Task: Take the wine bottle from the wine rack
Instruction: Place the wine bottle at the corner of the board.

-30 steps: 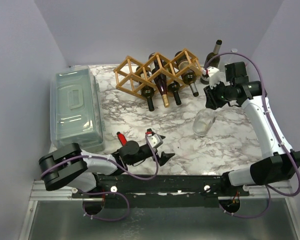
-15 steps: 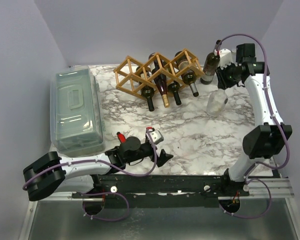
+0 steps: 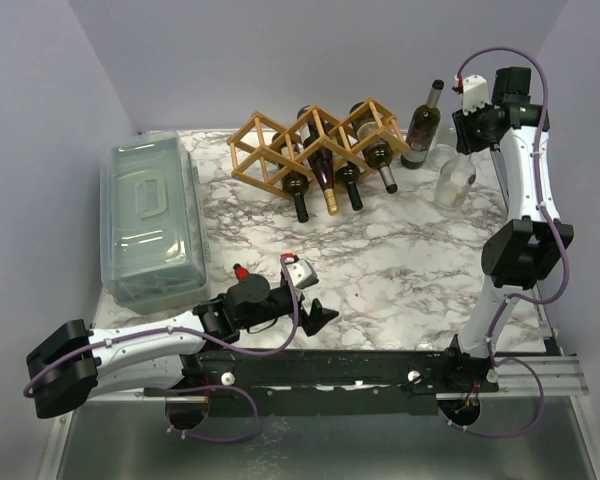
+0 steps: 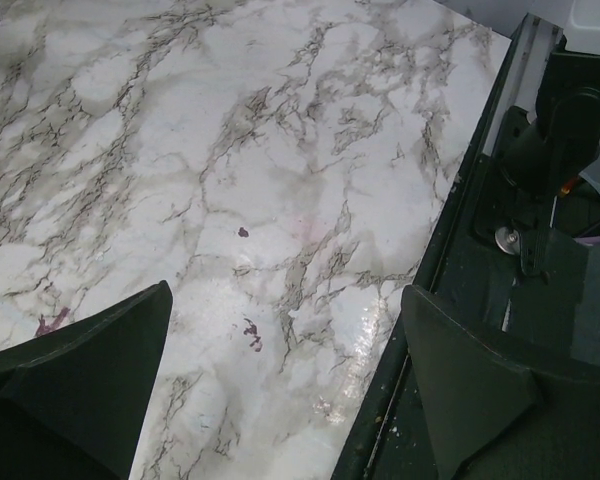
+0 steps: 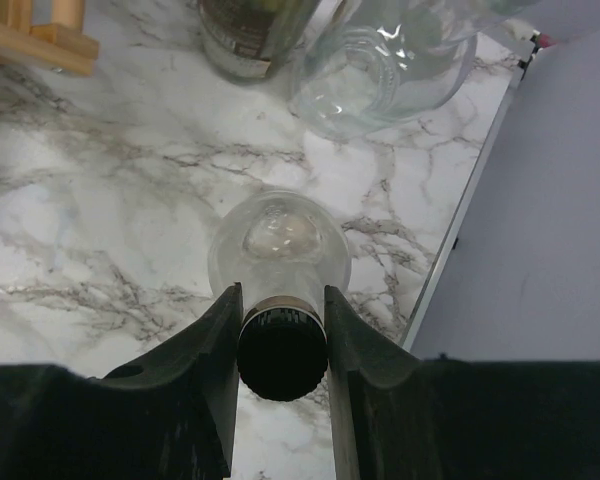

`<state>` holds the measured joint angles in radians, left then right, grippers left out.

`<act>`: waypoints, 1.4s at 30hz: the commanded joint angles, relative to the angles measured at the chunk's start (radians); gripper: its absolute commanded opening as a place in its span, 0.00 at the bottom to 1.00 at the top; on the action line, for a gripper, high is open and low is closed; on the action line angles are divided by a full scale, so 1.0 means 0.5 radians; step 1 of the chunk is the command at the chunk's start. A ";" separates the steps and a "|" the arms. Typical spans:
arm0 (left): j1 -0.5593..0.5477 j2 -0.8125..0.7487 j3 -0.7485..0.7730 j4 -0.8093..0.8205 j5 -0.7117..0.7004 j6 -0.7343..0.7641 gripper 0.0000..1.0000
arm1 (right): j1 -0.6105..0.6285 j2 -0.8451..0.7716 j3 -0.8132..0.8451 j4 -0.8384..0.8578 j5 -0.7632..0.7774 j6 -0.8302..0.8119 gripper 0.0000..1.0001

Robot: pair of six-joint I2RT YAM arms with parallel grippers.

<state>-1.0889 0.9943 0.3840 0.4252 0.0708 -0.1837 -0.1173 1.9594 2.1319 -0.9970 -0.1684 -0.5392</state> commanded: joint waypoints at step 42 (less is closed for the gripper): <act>-0.013 -0.277 -0.010 -0.250 -0.193 -0.129 0.99 | -0.267 0.275 0.234 0.555 -0.109 0.298 0.00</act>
<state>-1.0908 0.8860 0.3679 0.3061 -0.0025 -0.2264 -0.2398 2.0777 2.2078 -0.7883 -0.2039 -0.3962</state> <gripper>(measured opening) 0.987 0.350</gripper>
